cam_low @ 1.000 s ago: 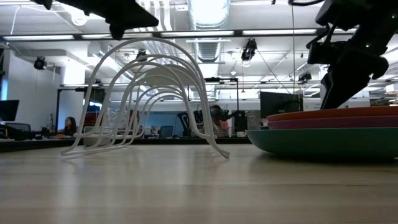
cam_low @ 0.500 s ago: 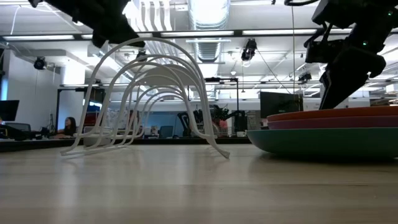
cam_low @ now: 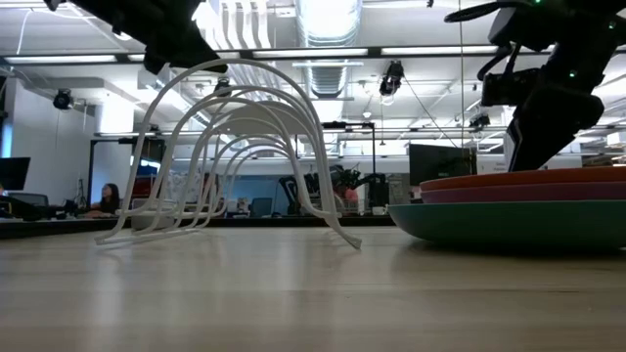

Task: Sort dishes
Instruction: Put the orange plate into the dish rack

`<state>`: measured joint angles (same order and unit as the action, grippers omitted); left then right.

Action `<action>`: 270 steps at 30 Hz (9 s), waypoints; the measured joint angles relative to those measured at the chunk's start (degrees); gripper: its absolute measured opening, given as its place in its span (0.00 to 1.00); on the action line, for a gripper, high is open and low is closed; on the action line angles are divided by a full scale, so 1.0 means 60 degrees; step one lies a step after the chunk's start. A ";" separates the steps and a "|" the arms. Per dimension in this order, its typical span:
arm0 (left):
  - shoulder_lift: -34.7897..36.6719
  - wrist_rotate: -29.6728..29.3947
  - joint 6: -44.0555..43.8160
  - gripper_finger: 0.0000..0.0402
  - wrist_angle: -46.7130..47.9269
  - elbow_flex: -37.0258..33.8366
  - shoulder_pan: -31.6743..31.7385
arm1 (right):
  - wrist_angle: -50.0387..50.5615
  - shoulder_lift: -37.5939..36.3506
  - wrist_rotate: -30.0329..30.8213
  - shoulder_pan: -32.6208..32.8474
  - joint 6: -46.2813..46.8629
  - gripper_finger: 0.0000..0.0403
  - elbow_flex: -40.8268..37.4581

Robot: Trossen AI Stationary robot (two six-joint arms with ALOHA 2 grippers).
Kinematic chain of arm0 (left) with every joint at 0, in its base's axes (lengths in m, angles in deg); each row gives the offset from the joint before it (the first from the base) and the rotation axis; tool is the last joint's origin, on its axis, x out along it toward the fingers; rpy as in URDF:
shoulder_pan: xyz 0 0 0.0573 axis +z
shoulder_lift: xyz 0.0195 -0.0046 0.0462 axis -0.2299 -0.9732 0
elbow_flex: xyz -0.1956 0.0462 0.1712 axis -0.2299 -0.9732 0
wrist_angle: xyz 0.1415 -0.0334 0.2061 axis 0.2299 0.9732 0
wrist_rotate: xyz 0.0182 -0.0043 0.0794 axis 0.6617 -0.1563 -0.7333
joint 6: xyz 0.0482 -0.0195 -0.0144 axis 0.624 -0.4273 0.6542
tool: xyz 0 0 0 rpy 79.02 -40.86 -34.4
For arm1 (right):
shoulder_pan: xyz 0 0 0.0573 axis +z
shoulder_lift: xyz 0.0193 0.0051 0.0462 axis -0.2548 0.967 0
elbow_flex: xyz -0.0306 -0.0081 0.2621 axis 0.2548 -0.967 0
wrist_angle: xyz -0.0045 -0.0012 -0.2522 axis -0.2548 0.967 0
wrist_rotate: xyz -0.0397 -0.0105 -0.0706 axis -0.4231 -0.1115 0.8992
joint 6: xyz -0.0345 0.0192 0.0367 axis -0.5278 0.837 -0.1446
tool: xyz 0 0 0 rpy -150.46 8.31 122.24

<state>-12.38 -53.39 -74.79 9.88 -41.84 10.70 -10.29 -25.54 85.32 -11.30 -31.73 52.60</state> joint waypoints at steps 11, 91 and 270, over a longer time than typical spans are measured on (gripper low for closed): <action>-0.0011 0.0004 0.0179 0.00 0.0004 0.0003 0.0000 | -0.0021 0.0382 -0.0004 0.0000 -0.0009 0.24 0.0000; 0.0809 -0.2393 -0.0348 0.00 -0.0288 0.0016 -0.0445 | -0.5030 0.0802 0.9309 0.3258 -0.2824 0.00 0.2750; 0.1466 -0.2218 0.3939 0.00 -0.0561 0.0009 -0.0619 | -0.7726 0.9325 1.2565 0.3734 0.2409 0.00 0.4725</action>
<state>-3.58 -66.70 -51.15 6.51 -41.79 6.99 -56.65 30.41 160.71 11.10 -17.28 80.95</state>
